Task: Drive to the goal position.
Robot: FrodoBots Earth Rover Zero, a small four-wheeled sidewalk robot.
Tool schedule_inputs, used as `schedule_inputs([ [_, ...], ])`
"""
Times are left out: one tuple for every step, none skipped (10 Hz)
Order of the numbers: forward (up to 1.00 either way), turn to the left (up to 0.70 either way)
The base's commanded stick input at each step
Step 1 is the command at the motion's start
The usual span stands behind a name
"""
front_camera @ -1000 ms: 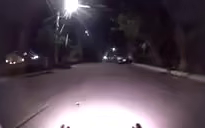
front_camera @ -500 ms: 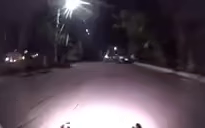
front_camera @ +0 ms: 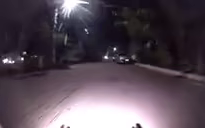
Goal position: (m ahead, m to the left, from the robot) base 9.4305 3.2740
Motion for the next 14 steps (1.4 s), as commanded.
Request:
schedule_inputs([
  [0.85,-0.05],
  [0.85,0.0],
  [0.85,0.0],
  [0.85,0.0],
  [0.85,0.0],
  [0.85,0.0],
  [0.85,0.0],
  [0.85,0.0],
  [0.85,0.0],
  [0.85,0.0],
  [0.85,0.0],
  [0.85,0.0],
  [0.85,0.0],
  [0.85,0.0],
])
